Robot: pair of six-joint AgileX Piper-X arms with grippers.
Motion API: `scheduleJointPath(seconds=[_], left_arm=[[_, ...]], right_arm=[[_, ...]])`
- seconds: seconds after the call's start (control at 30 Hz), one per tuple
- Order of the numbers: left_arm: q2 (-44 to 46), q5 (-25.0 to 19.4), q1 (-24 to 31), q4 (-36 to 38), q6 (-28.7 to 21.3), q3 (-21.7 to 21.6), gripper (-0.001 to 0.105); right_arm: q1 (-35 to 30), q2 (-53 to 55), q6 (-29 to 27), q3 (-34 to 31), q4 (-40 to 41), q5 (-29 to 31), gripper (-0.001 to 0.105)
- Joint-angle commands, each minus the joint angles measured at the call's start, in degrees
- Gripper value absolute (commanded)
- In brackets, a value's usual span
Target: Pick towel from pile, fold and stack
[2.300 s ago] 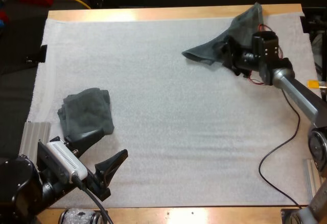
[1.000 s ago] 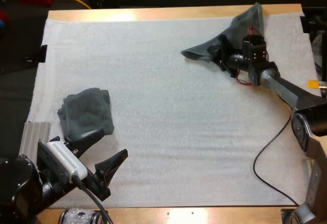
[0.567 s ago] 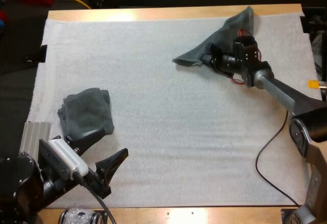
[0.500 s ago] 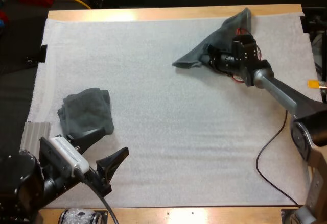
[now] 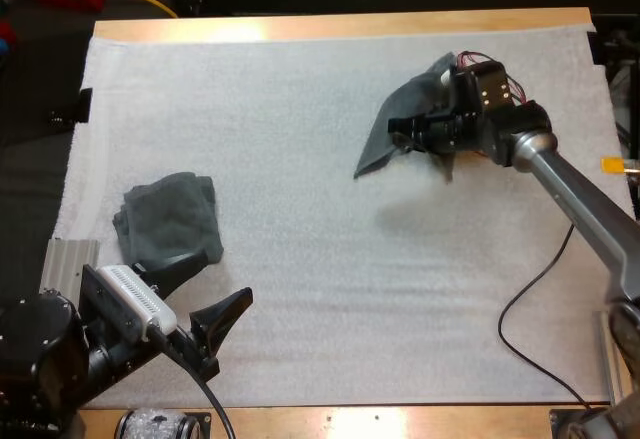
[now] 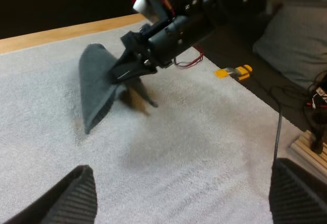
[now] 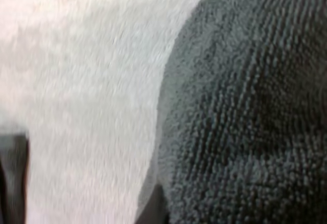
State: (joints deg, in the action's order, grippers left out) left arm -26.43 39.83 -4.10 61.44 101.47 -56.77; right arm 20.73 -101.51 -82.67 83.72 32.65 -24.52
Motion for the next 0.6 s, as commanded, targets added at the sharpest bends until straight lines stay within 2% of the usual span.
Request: scheduleJointPath(seconds=[0.0, 0.13, 0.37, 0.57], left_arm=[[-0.1, 0.6, -0.2, 0.0, 0.2, -0.4, 0.069], [-0.1, 0.6, -0.2, 0.0, 0.2, -0.4, 0.069], [-0.1, 0.6, -0.2, 0.1, 0.2, -0.4, 0.069], [-0.1, 0.6, -0.2, 1.3, 0.2, -0.4, 0.069]], right_arm=[[0.3, 1.9, -2.7, 0.3, 2.4, 0.0, 0.002], [1.9, 5.9, -6.4, 0.3, 8.5, 0.4, 0.002], [6.9, 10.4, -8.8, 0.3, 15.9, 2.5, 0.002], [12.7, 12.1, -10.8, 0.3, 21.7, 8.6, 0.003]])
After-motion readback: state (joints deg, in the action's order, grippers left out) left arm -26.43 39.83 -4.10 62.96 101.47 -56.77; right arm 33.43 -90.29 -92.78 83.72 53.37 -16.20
